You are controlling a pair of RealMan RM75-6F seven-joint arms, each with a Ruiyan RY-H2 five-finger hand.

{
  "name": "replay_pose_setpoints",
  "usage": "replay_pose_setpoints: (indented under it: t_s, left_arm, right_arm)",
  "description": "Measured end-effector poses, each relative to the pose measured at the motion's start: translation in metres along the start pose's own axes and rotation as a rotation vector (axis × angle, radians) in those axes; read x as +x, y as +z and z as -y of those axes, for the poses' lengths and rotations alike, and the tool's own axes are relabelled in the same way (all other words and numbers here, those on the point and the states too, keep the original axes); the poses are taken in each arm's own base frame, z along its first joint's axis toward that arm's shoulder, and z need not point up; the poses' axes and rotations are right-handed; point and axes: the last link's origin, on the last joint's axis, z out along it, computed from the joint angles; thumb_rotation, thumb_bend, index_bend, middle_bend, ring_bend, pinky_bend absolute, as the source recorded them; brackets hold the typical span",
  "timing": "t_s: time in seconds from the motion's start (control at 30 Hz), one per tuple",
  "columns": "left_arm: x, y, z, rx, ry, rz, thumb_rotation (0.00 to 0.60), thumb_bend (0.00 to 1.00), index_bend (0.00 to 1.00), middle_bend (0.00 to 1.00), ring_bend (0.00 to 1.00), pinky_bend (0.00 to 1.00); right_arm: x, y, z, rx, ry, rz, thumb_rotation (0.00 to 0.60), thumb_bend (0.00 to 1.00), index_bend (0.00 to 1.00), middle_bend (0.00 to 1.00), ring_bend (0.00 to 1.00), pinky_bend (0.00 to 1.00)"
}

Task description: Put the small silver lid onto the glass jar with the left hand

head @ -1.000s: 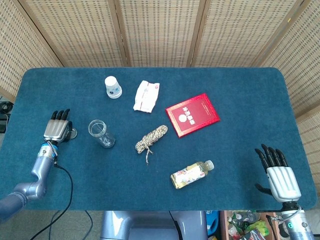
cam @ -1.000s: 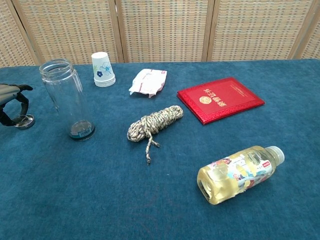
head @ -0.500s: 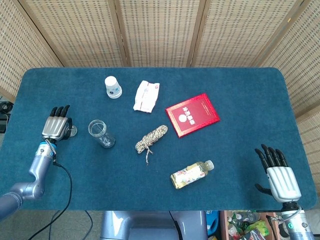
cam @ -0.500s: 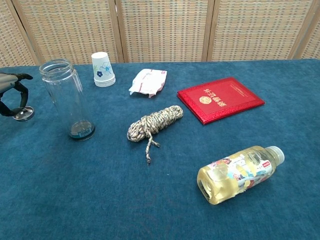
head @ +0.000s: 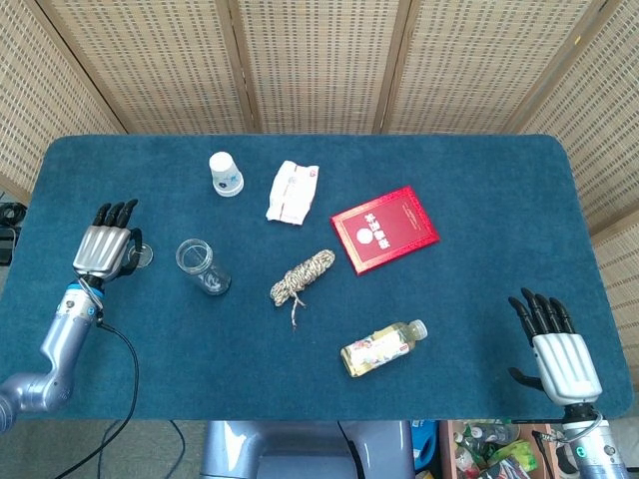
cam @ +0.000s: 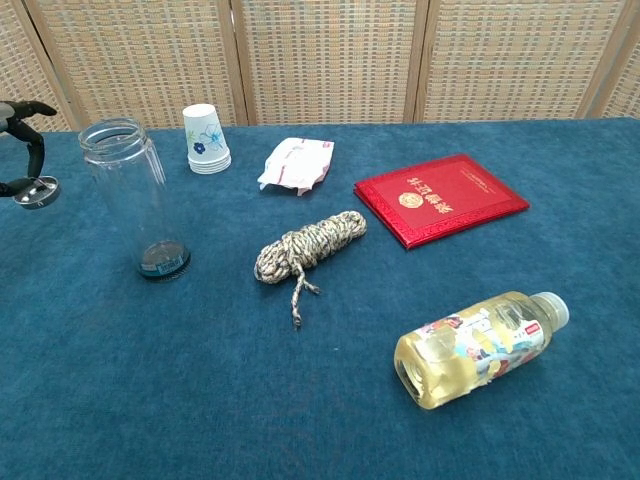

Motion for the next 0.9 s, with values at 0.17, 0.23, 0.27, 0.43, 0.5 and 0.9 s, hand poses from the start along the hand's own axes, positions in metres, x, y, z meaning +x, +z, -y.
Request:
replay_pose_setpoints:
  t_s: [0.17,0.23,0.27,0.43,0.5,0.9]
  left_arm:
    - [0.020,-0.010,0.000,-0.018,0.003,-0.025,0.600,0.46,0.60,0.00,0.00,0.00]
    - [0.028,-0.014,-0.001,-0.028,0.007,-0.042,0.600,0.46,0.60,0.00,0.00,0.00]
    - [0.032,-0.015,-0.003,-0.034,0.006,-0.049,0.600,0.46,0.60,0.00,0.00,0.00]
    - [0.054,-0.028,-0.013,-0.074,-0.002,-0.082,0.600,0.46,0.61,0.00,0.00,0.00]
    - [0.063,-0.033,-0.017,-0.090,-0.002,-0.096,0.600,0.46,0.61,0.00,0.00,0.00]
    - [0.115,-0.053,-0.049,-0.174,-0.044,-0.137,0.600,0.46,0.61,0.00,0.00,0.00]
  right_arm:
    - [0.001,-0.001,0.000,0.004,0.003,-0.005,0.600,0.02,0.08,0.00,0.00,0.05]
    - [0.002,-0.001,0.001,0.005,0.004,-0.007,0.600,0.02,0.08,0.00,0.00,0.05]
    - [0.002,-0.001,0.001,0.007,0.006,-0.008,0.600,0.02,0.08,0.00,0.00,0.05]
    - [0.004,-0.002,0.002,0.013,0.010,-0.013,0.600,0.02,0.08,0.00,0.00,0.05]
    - [0.004,-0.003,0.002,0.016,0.011,-0.014,0.600,0.02,0.08,0.00,0.00,0.05]
    - [0.007,-0.004,0.000,0.019,0.029,-0.022,0.600,0.02,0.08,0.00,0.00,0.05]
